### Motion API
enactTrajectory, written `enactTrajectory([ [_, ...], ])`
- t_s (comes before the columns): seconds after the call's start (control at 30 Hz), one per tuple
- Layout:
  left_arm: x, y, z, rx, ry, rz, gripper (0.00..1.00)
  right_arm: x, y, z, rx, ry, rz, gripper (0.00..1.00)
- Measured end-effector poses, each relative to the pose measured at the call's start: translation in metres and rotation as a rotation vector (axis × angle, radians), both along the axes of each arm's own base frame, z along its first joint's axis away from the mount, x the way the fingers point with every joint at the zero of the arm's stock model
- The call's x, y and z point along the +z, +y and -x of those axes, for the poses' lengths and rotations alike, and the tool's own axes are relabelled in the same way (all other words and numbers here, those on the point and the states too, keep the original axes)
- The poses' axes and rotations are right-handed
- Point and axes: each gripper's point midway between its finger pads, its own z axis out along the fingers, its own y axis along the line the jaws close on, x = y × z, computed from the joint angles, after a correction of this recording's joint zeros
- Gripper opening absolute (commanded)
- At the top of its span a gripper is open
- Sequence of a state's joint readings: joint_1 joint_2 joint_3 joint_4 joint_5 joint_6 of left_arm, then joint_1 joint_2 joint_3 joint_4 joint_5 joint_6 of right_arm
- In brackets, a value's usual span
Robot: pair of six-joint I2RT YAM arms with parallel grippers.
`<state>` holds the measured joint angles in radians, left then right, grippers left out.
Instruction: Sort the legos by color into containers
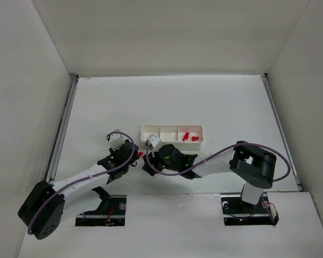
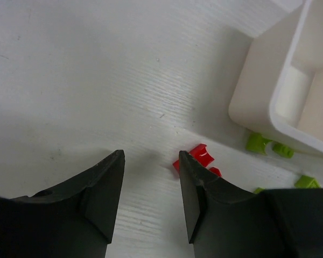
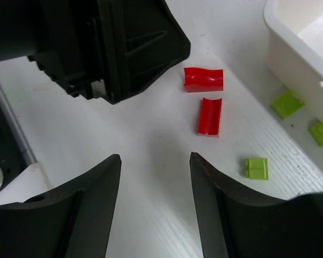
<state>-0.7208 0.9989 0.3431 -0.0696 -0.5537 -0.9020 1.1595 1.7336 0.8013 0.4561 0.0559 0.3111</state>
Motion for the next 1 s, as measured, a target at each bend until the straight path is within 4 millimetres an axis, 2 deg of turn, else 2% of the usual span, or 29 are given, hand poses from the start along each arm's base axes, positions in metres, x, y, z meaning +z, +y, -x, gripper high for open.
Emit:
enactTrajectory([
  [0.13, -0.009, 0.011, -0.001, 0.046, 0.021, 0.055, 0.41, -0.012, -0.002, -0.015, -0.056, 0.003, 0.027, 0.56],
  [0.33, -0.004, 0.021, -0.005, 0.092, -0.012, 0.182, 0.42, -0.015, -0.014, -0.038, -0.155, -0.023, 0.045, 0.56],
  [0.57, -0.007, 0.018, -0.003, 0.077, -0.012, 0.251, 0.42, -0.026, -0.002, -0.047, -0.171, -0.024, 0.067, 0.55],
  [0.67, -0.01, 0.018, 0.001, 0.069, -0.008, 0.265, 0.41, -0.029, 0.002, -0.05, -0.171, -0.023, 0.073, 0.45],
  [0.8, -0.006, 0.015, 0.002, 0.05, -0.021, 0.286, 0.41, -0.031, 0.003, -0.052, -0.18, -0.025, 0.08, 0.26],
  [0.9, 0.002, 0.011, 0.001, 0.027, -0.05, 0.303, 0.44, -0.031, 0.002, -0.053, -0.192, -0.025, 0.084, 0.21],
  [1.0, 0.007, 0.007, 0.001, 0.001, -0.07, 0.305, 0.46, -0.028, -0.001, -0.053, -0.197, -0.025, 0.084, 0.21],
])
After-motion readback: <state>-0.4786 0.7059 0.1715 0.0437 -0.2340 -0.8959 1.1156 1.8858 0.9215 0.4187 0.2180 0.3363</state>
